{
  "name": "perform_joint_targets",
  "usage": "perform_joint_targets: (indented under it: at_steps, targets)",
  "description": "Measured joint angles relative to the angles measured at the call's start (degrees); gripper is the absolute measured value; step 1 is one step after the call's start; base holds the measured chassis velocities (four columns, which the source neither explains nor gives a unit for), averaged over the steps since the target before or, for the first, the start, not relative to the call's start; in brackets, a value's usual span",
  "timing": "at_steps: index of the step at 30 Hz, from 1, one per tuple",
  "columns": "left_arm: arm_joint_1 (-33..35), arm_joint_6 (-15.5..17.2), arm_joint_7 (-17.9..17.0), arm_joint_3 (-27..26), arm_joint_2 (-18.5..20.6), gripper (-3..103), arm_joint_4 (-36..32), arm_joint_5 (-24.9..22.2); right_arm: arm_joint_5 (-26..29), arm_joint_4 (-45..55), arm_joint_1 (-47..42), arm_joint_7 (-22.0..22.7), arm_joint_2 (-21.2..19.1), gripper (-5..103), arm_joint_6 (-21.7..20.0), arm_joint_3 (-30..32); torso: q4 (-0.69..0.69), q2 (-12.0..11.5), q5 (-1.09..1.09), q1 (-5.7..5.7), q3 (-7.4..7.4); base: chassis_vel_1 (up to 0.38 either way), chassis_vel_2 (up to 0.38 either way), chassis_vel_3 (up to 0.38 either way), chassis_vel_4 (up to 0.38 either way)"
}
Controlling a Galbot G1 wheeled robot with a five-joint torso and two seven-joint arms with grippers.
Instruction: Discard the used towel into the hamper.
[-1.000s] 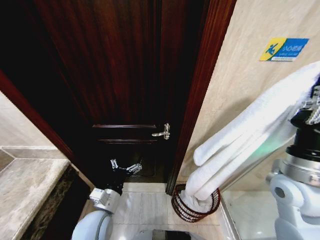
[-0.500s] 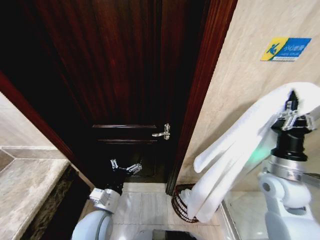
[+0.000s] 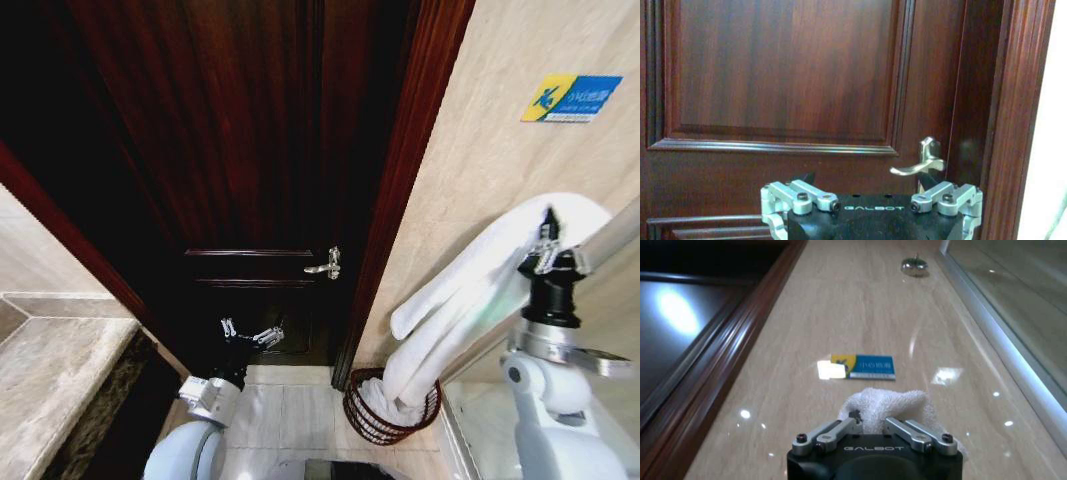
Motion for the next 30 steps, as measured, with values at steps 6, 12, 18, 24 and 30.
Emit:
perform_joint_targets:
  at_steps: [6, 12, 18, 24, 30]
  targets:
    - [0.0, 0.0, 0.0, 0.0, 0.0, 100, 0.0, 0.0, -0.5, -2.0, -0.3, -1.3, 0.8, 5, 1.1, -0.2, 0.0, 0.0, 0.0, 0.0, 0.0, 0.0, 0.0, 0.0, 0.0]
    - [0.0, 0.0, 0.0, 0.0, 0.0, 100, 0.0, 0.0, -0.3, -2.9, -1.6, -2.5, 2.1, 5, 2.1, -0.3, 0.0, 0.0, 0.0, 0.0, 0.0, 0.0, 0.0, 0.0, 0.0]
    - [0.0, 0.0, 0.0, 0.0, 0.0, 100, 0.0, 0.0, 0.1, -5.8, -1.8, -3.9, 2.0, 5, 3.7, -0.6, 0.0, 0.0, 0.0, 0.0, 0.0, 0.0, 0.0, 0.0, 0.0]
    - [0.0, 0.0, 0.0, 0.0, 0.0, 100, 0.0, 0.0, -0.1, -8.7, -2.6, -4.3, 3.0, 5, 5.2, -1.2, 0.0, 0.0, 0.0, 0.0, 0.0, 0.0, 0.0, 0.0, 0.0]
    - [0.0, 0.0, 0.0, 0.0, 0.0, 100, 0.0, 0.0, -0.2, -10.0, -3.2, -4.6, 3.8, 5, 5.8, -1.7, 0.0, 0.0, 0.0, 0.0, 0.0, 0.0, 0.0, 0.0, 0.0]
